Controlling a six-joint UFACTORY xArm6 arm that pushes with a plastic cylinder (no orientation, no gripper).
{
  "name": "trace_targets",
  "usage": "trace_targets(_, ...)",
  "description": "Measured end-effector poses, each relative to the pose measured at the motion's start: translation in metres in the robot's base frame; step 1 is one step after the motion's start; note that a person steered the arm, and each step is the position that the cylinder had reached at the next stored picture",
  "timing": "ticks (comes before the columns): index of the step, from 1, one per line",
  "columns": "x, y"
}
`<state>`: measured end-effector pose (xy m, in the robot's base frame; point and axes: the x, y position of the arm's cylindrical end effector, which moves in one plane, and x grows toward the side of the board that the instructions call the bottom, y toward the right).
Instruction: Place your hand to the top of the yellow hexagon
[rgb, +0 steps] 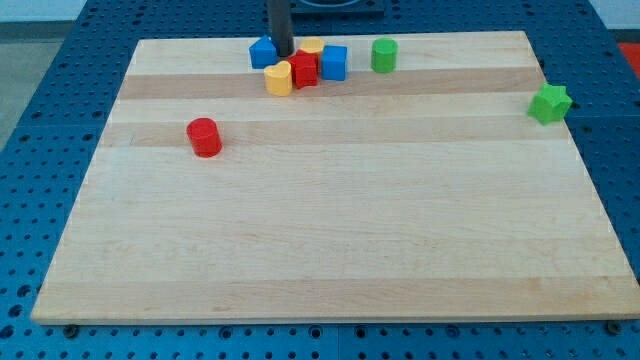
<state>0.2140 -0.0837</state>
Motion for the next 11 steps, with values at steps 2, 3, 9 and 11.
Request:
trace_targets(2, 0.003, -0.019)
trace_targets(3, 0.004, -0.019)
trace_targets(9, -0.014, 0.086)
trace_targets(11, -0.014, 0.067)
